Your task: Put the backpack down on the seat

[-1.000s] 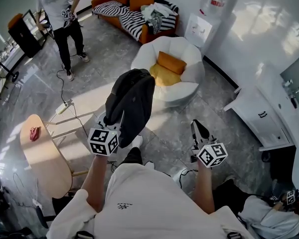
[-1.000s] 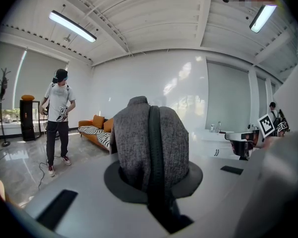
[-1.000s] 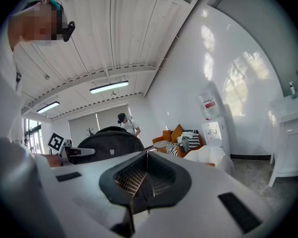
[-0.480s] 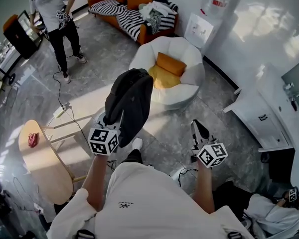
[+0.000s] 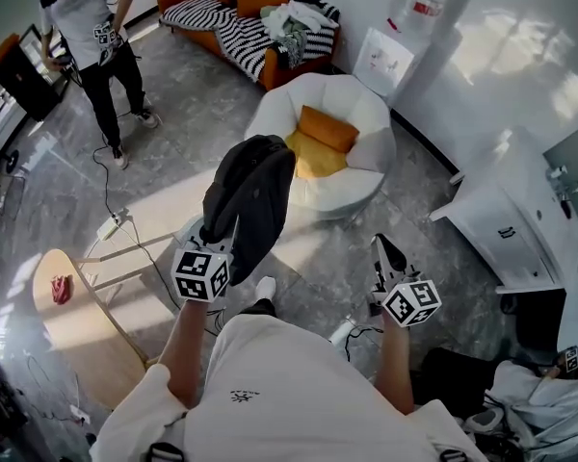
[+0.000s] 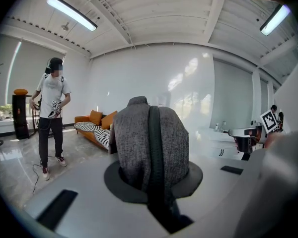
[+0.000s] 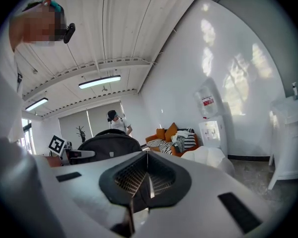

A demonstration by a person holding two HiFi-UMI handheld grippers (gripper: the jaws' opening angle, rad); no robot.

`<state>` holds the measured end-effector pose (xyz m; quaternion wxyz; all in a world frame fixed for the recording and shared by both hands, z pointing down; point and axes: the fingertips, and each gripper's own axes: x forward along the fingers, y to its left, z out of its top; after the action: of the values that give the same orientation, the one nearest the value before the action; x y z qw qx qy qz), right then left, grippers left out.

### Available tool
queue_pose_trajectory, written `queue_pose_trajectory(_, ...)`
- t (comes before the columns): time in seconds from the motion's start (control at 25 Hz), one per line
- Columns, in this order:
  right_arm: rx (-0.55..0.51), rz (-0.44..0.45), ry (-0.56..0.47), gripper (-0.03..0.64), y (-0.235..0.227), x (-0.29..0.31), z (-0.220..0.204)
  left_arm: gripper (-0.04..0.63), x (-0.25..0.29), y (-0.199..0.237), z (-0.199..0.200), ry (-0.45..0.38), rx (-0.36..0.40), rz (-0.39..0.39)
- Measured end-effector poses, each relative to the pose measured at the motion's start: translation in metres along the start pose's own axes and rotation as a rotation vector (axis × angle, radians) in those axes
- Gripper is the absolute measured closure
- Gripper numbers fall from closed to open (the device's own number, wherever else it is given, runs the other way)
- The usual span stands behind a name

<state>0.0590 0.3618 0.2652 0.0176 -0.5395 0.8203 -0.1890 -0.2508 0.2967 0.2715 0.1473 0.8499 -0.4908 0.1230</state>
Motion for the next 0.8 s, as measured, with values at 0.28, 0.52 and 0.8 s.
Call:
queue_pose_trajectory(0.28,0.000,-0.041,-0.023,0.595,0.000,0.043,0.016,0.529,0.034,0.039,0.011,0.007,-0.007,-0.034)
queue_pose_trajectory(0.52,-0.015,-0.054,-0.013,0.595,0.006,0.081,0.024,0.529,0.060,0.068,0.020,0.017,-0.013,-0.060)
queue_pose_trajectory(0.8,-0.028,-0.082,-0.008,0.595,0.009,0.114,0.034,0.529,0.084,0.095,0.032,0.017,-0.018,-0.091)
